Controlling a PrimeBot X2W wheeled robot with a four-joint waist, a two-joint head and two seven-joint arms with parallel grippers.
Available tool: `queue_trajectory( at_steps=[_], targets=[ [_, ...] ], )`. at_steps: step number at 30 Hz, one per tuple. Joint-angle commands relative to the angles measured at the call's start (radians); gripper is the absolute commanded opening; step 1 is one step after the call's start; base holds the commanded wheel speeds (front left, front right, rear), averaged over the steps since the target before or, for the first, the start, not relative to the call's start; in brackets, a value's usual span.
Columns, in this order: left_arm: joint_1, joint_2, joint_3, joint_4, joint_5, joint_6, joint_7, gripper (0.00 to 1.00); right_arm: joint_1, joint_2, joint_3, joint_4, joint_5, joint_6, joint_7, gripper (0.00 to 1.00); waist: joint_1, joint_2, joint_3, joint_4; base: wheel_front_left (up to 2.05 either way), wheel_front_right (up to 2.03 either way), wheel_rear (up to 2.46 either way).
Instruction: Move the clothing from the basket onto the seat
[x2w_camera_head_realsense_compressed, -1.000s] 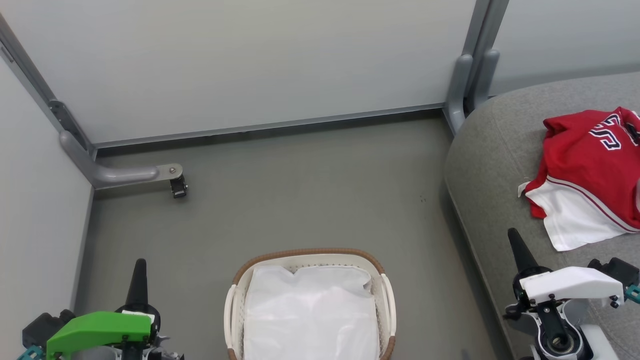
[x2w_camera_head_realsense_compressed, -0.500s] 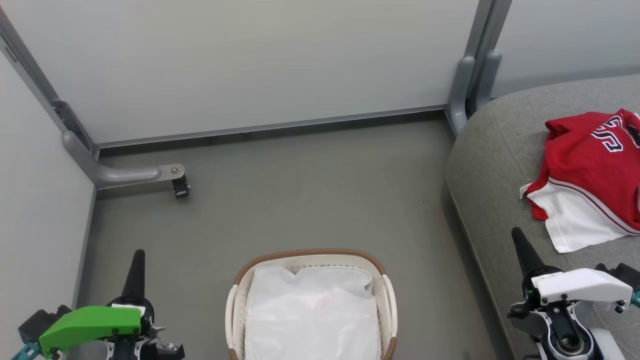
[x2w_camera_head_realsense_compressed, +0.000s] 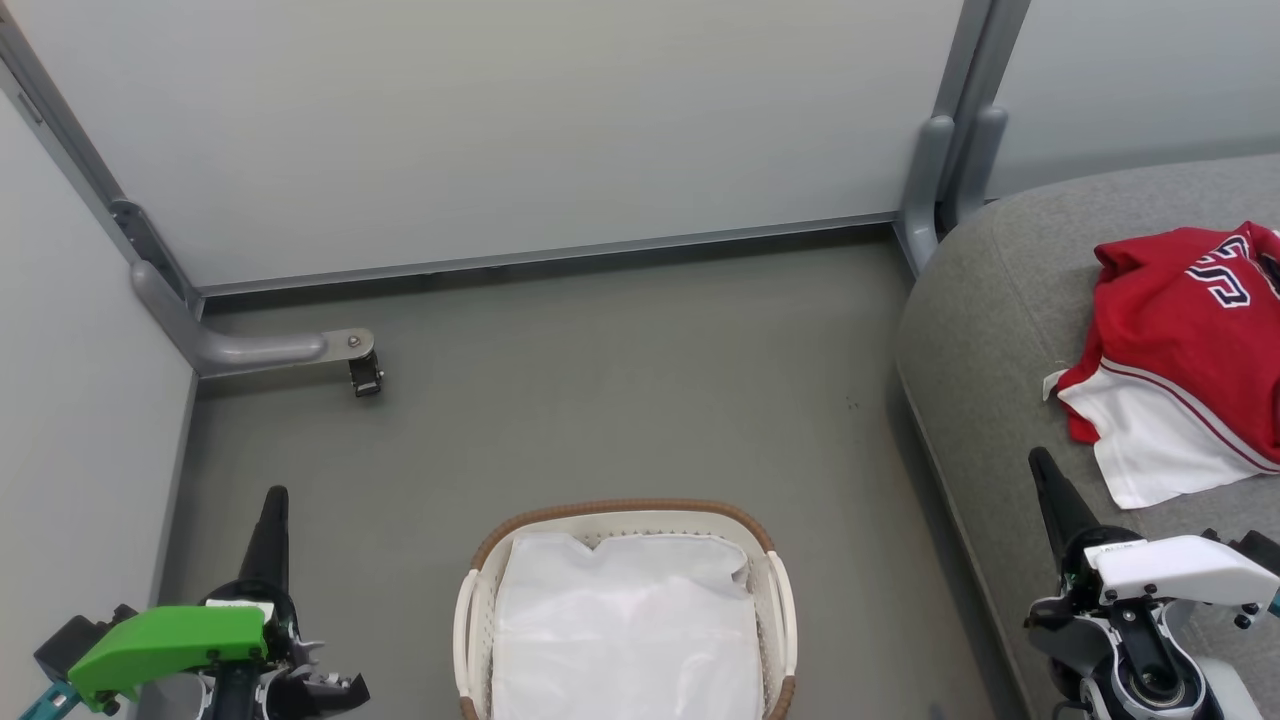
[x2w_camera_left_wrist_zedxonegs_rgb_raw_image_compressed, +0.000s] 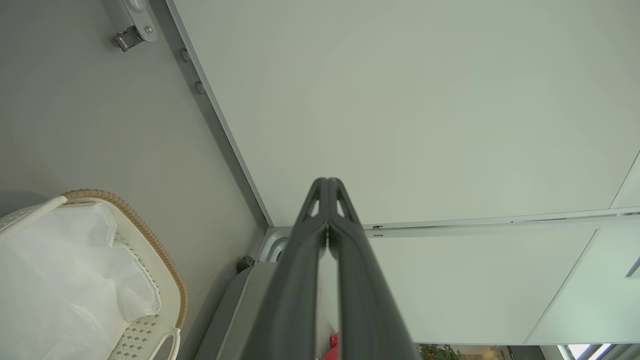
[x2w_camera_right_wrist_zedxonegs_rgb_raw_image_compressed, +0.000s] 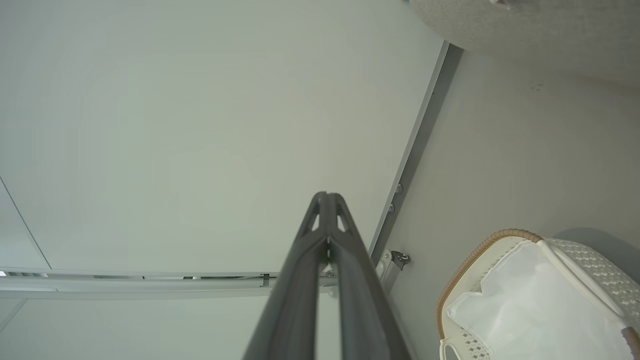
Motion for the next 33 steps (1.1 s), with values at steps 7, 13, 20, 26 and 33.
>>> queue_trajectory(
  at_steps=[7,13,20,26,33],
  targets=[
    [-0.024,0.008,0.010,-0.013,-0.065,-0.008,0.016,0.00,0.018,-0.007,-0.012,-0.021,0.065,0.000,0.018,0.00,0.0000,0.0000,-0.002,0.003,0.00,0.00,0.00],
    [-0.030,0.008,0.013,-0.017,-0.103,-0.010,0.027,0.00,0.021,-0.007,-0.018,-0.031,0.107,0.000,0.028,0.00,0.0000,0.0000,-0.003,0.005,0.00,0.00,0.00],
    [-0.034,0.008,0.016,-0.020,-0.147,-0.011,0.039,0.00,0.026,-0.007,-0.024,-0.041,0.152,0.000,0.040,0.00,0.0000,0.0000,-0.005,0.008,0.00,0.00,0.00],
    [-0.031,0.008,0.016,-0.019,-0.144,-0.011,0.039,0.00,0.027,-0.007,-0.024,-0.040,0.150,0.000,0.040,0.00,0.0000,0.0000,-0.005,0.008,0.00,0.00,0.00],
    [-0.031,0.008,0.016,-0.019,-0.144,-0.011,0.039,0.00,0.027,-0.007,-0.024,-0.040,0.150,0.000,0.040,0.00,0.0000,0.0000,-0.005,0.008,0.00,0.00,0.00]
  ],
)
